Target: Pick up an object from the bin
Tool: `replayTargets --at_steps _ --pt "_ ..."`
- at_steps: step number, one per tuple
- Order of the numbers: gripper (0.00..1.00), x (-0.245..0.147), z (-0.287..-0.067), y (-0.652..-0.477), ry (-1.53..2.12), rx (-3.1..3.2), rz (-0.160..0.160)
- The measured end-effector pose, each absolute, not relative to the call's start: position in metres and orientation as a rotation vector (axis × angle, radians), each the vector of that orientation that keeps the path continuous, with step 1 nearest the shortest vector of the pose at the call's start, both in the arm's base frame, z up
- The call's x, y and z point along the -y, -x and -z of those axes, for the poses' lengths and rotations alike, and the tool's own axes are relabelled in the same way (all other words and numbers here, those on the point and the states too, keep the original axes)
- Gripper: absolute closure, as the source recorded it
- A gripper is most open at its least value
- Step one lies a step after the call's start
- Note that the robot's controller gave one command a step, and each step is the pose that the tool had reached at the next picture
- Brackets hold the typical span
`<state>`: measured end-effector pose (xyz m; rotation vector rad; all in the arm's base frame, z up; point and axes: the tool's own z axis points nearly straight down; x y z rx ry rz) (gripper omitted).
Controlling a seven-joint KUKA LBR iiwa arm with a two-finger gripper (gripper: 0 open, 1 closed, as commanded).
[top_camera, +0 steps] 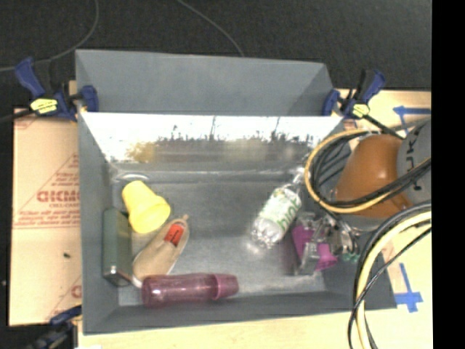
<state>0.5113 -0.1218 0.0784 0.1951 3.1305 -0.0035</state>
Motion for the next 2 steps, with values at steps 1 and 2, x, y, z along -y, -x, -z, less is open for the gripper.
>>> replayTargets --at_steps 1,2 --pt "1.00 0.1218 -0.0784 -0.5112 -0.193 -3.131 0.004" --pt "1.00 0.1218 -0.0784 -0.5112 -0.191 -3.131 0.004"
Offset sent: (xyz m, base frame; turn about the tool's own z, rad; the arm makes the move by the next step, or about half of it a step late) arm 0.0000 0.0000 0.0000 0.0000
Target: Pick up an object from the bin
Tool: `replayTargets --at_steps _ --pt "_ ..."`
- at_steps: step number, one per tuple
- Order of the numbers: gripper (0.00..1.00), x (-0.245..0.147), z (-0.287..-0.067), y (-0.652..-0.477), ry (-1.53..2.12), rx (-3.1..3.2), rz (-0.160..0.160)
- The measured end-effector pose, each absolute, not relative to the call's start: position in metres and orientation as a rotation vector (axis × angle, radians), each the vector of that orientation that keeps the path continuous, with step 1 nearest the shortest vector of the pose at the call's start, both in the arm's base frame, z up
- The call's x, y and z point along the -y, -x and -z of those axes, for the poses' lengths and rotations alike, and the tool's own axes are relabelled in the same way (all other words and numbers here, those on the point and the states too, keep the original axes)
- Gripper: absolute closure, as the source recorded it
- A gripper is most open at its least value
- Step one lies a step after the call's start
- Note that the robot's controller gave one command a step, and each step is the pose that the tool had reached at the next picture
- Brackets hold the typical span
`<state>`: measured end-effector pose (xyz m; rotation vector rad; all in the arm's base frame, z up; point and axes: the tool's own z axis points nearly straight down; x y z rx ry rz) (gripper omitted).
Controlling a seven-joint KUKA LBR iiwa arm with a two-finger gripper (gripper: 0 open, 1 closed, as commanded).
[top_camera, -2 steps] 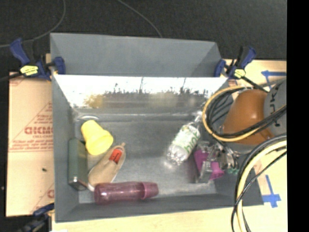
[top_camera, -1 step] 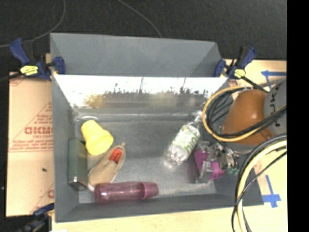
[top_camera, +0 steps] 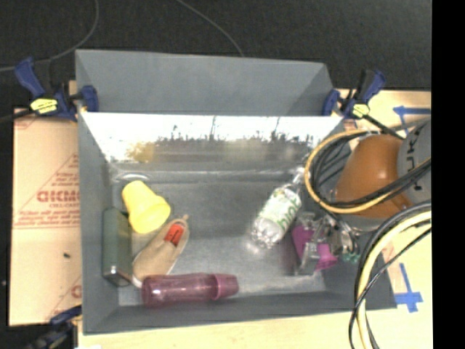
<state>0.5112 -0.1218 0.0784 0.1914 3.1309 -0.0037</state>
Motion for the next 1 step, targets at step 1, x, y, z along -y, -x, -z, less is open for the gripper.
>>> replayTargets --at_steps 1 --pt "1.00 0.1219 -0.0784 -0.5112 -0.191 -3.131 0.004"
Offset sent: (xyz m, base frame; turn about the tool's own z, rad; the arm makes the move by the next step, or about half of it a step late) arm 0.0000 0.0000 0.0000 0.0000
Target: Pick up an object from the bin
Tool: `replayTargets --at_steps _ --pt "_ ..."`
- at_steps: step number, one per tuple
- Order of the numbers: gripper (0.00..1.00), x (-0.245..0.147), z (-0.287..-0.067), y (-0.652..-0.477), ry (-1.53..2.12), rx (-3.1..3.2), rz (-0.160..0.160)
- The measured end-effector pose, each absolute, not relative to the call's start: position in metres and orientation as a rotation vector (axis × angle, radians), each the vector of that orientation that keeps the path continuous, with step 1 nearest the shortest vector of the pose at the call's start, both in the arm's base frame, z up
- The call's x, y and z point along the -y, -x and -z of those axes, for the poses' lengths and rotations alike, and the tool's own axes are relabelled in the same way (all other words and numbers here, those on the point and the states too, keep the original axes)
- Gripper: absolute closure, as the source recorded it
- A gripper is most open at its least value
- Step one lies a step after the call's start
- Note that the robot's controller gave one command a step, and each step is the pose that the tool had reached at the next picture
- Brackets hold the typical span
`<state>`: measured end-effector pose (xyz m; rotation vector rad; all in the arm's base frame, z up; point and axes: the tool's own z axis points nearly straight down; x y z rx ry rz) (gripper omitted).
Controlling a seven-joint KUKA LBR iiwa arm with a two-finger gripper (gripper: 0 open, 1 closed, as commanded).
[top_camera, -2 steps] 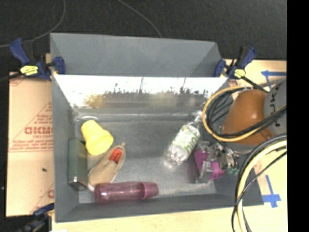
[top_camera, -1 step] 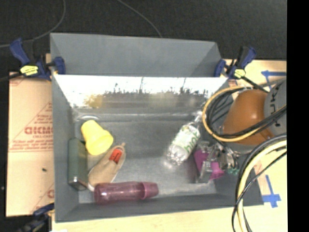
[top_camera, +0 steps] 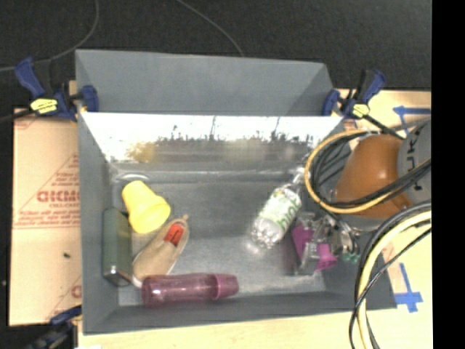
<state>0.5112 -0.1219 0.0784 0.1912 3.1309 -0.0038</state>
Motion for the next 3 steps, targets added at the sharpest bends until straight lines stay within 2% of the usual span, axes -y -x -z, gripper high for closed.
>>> replayTargets --at_steps 3 --pt "1.00 0.1219 -0.0784 -0.5112 -0.190 -3.131 0.004"
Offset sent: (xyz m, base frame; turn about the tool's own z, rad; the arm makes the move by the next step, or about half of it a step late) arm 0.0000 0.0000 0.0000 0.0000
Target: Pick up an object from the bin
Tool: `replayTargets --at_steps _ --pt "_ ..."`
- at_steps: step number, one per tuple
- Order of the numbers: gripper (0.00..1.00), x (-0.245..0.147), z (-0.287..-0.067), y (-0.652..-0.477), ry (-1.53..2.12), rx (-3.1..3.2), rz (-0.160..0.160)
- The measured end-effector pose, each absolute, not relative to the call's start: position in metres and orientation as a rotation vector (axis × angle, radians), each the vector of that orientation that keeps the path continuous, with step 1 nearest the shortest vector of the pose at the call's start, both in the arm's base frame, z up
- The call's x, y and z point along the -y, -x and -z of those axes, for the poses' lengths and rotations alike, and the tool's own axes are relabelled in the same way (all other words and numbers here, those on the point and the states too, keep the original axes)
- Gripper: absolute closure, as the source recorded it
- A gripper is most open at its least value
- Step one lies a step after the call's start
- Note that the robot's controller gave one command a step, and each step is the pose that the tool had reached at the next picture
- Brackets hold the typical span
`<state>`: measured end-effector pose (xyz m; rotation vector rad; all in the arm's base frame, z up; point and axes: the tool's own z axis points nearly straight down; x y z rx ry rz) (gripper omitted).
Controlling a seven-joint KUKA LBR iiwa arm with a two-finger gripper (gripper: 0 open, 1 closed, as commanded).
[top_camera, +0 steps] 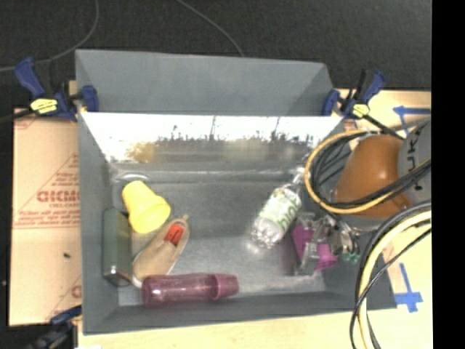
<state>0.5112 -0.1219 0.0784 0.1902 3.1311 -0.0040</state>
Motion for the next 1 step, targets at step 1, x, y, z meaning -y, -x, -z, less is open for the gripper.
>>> replayTargets --at_steps 1 --pt "1.00 0.1219 -0.0784 -0.5112 -0.189 -3.131 0.004"
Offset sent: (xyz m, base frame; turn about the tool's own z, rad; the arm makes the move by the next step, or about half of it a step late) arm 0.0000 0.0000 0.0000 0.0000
